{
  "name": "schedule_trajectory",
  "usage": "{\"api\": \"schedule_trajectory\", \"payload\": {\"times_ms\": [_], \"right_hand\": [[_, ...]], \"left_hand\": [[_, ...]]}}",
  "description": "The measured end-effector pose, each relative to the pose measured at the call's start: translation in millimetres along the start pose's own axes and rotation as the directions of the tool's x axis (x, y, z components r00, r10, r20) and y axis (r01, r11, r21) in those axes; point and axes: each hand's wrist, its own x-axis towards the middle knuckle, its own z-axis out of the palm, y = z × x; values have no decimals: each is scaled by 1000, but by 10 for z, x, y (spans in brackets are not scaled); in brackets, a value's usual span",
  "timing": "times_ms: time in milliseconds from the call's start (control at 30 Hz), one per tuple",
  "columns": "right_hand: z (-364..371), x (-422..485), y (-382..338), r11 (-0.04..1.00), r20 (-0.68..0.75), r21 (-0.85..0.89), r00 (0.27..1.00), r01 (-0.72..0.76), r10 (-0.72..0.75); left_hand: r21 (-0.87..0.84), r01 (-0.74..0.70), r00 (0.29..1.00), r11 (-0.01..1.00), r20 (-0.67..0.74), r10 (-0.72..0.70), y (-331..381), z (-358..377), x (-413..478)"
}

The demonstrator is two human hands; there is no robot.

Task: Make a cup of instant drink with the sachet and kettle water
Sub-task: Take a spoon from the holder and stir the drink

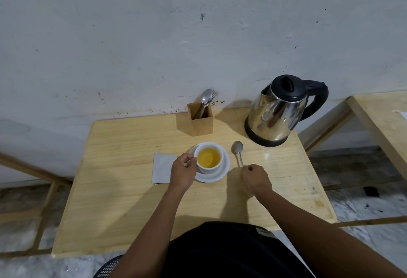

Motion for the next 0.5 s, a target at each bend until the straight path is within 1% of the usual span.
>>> {"api": "schedule_trajectory", "payload": {"times_ms": [167, 300, 400, 500], "right_hand": [[-2, -9, 13, 998, -36, -68, 999, 18, -21], [-51, -23, 46, 989, -15, -98, 993, 112, -114], [-56, -28, 77, 971, 3, -154, 983, 180, -182], [-82, -42, 73, 957, 23, -201, 978, 209, -209]], "left_hand": [[-11, 4, 1000, 1000, -5, -4, 1, 2, -7], [-16, 10, 1000, 1000, 0, -10, -13, 0, -1], [-28, 14, 1000, 999, 6, -14, -26, -4, 7], [-34, 19, 1000, 999, 12, -18, -19, -12, 0]]}}
